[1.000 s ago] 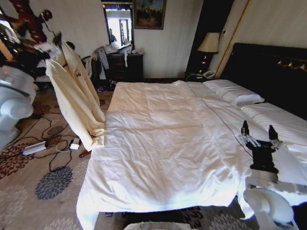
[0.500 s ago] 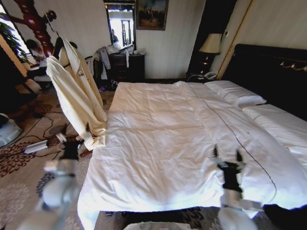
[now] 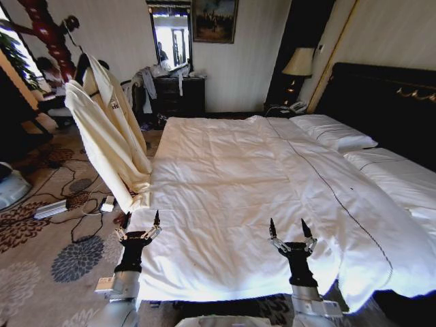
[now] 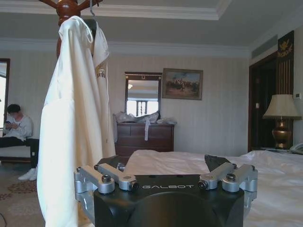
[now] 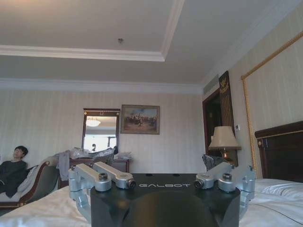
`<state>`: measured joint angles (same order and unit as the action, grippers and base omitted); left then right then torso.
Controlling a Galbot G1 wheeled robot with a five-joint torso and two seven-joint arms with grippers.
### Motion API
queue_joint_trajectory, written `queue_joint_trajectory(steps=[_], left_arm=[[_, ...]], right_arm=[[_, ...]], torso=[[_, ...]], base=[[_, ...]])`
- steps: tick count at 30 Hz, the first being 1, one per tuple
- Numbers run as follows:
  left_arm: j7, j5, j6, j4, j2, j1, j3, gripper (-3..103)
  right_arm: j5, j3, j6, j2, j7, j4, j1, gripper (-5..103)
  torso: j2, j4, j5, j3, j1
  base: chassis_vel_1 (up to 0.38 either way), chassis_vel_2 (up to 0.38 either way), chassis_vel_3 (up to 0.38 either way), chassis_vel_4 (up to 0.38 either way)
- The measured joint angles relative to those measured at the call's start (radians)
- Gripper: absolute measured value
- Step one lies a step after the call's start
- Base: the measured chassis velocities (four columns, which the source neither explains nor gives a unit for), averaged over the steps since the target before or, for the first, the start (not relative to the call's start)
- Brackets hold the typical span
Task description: Pick up the clothes from the bed and hang them on the clothes hanger.
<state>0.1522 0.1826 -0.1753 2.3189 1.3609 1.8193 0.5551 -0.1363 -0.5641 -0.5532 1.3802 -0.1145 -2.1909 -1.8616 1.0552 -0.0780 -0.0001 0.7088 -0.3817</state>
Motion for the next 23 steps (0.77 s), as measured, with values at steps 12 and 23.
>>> queue_joint_trajectory(steps=[12, 23], left_arm=[[-0.047, 0.0, -0.039, -0.062, 0.04, 0.001, -0.002, 100], [-0.048, 0.001, -0.04, -0.063, 0.038, 0.002, -0.002, 100]], right_arm=[[-0.028, 0.003, 0.001, -0.004, 0.025, 0.035, 0.032, 100], [-0.029, 0.003, 0.003, -0.005, 0.025, 0.035, 0.033, 100]], torso=[[0.0, 0.0001, 0.0001, 0.0, 0.0], [0.0, 0.0001, 0.0001, 0.0, 0.0]], base=[[0.0, 0.0, 0.0, 0.0], [0.0, 0.0, 0.0, 0.0]])
